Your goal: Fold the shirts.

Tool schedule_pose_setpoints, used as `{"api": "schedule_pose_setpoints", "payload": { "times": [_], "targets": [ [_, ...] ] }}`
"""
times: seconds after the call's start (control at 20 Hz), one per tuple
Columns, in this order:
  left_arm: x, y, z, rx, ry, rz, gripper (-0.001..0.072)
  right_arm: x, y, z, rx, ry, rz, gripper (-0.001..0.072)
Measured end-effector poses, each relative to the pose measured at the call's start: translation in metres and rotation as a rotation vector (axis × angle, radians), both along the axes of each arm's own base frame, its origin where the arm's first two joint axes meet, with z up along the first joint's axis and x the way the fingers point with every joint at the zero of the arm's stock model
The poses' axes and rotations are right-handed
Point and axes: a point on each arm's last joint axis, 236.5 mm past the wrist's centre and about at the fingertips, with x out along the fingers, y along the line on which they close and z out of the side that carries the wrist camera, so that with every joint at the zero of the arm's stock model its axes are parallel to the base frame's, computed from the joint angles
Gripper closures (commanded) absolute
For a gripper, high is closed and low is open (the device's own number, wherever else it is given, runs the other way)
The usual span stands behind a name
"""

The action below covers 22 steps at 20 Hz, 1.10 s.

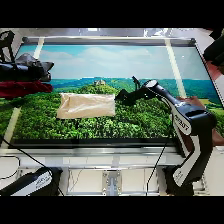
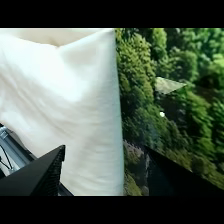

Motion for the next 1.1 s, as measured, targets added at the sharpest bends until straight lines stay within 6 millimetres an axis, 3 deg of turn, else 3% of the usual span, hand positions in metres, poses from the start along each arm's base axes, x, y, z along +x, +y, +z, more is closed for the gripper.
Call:
{"api": "schedule_pose_setpoints", "payload": {
  "times": [0.2,0.25,0.3,0.35,0.55,0.7,0.85,0.95,1.1],
  "targets": [
    [0.0,0.0,0.0,0.0,0.003,-0.001,0.0691,-0.005,0.037,-0.009,0.037,-0.017,-0.012,0.0164],
    [-0.001,0.0,-0.001,0.0,0.004,-0.001,0.0691,-0.007,0.044,-0.01,0.04,-0.019,-0.011,0.0203],
    [-0.001,0.0,-0.001,0.0,0.007,-0.002,0.069,-0.008,0.05,-0.011,0.041,-0.024,-0.012,0.0431],
    [-0.002,-0.001,-0.002,0.0,0.011,-0.003,0.0691,-0.011,0.056,-0.012,0.043,-0.024,-0.007,0.0704],
    [-0.003,-0.001,-0.003,0.004,0.016,-0.011,0.0691,-0.015,0.076,0.002,0.092,-0.041,0.012,0.0695],
    [-0.004,-0.001,-0.003,0.009,0.019,-0.018,0.0691,0.002,0.078,0.057,0.173,-0.143,0.043,0.0695],
    [-0.005,-0.001,-0.004,0.011,0.022,-0.021,0.0691,0.039,0.038,0.129,0.168,-0.306,0.006,0.0695],
    [-0.005,-0.002,-0.004,0.013,0.026,-0.025,0.0691,0.056,-0.018,0.168,0.082,-0.391,-0.044,0.0696],
    [-0.006,-0.002,-0.005,0.012,0.026,-0.027,0.0691,0.063,-0.128,0.214,-0.115,-0.47,-0.163,0.0698]
  ]
}}
